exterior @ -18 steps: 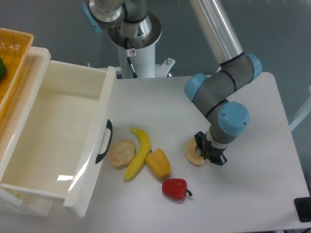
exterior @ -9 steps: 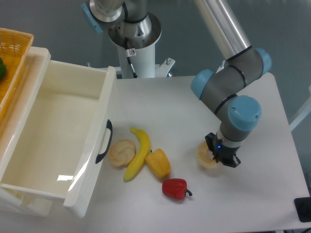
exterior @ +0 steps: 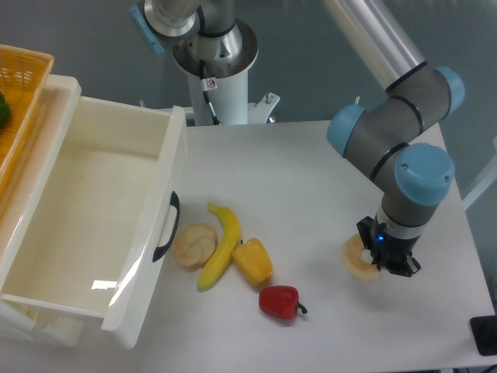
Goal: Pick up the donuts
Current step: 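Lift the held donut up and away from the table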
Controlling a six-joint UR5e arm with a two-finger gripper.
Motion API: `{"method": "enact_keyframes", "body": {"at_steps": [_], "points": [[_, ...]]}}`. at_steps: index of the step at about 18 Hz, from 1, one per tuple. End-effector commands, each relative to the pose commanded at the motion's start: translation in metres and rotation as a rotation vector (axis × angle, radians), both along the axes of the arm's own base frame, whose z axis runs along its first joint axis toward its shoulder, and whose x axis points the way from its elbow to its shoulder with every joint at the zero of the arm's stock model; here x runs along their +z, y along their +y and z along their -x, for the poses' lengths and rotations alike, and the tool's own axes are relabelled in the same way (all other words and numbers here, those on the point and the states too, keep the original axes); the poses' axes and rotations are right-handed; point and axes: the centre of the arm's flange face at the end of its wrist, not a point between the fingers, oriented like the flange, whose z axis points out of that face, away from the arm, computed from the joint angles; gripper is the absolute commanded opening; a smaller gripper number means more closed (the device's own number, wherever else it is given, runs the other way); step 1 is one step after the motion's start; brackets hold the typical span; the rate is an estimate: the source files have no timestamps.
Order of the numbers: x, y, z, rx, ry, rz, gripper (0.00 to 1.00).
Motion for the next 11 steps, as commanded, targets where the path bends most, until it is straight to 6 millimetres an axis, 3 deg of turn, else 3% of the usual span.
{"method": "enact_keyframes", "body": {"at_steps": [5,11], "points": [[0.019,-0.006,0.0,0.002,-0.011,0.066,0.0],[0.019,-0.009,-0.002,0.001,-0.015,0.087,0.0]]}}
